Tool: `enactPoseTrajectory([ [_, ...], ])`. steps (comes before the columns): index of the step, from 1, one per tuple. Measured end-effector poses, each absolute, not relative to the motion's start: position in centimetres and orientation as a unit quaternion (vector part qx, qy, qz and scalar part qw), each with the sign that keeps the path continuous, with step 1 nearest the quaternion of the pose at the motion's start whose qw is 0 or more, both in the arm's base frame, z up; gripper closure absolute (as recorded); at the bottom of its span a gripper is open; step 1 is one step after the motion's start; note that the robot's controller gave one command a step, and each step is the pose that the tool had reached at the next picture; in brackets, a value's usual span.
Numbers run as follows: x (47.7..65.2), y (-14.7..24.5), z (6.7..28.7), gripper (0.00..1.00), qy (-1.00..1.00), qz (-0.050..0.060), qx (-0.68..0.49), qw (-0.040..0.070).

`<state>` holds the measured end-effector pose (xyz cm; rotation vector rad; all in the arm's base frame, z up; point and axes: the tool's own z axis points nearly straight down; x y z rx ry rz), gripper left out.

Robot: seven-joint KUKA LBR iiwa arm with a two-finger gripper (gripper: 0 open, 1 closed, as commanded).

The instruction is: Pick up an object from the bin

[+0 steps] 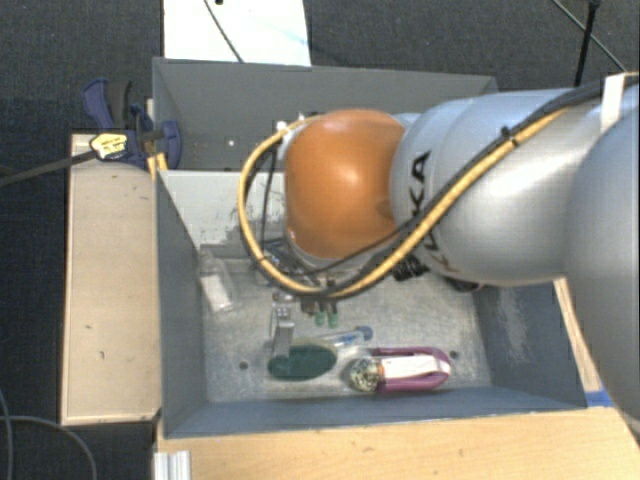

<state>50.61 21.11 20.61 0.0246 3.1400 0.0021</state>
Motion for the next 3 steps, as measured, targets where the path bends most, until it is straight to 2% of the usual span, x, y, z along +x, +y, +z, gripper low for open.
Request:
enactPoseTrajectory([
  [1, 47.9, 11.5, 6.8, 0.0, 1.0, 0.0, -0.003, 0.002],
  [2, 47.9, 11.9, 7.0, 1.0, 1.0, 0.001, -0.003, 0.002],
  [3, 48.8, 10.1, 22.2, 1.0, 1.0, 0.001, 0.001, 0.005],
])
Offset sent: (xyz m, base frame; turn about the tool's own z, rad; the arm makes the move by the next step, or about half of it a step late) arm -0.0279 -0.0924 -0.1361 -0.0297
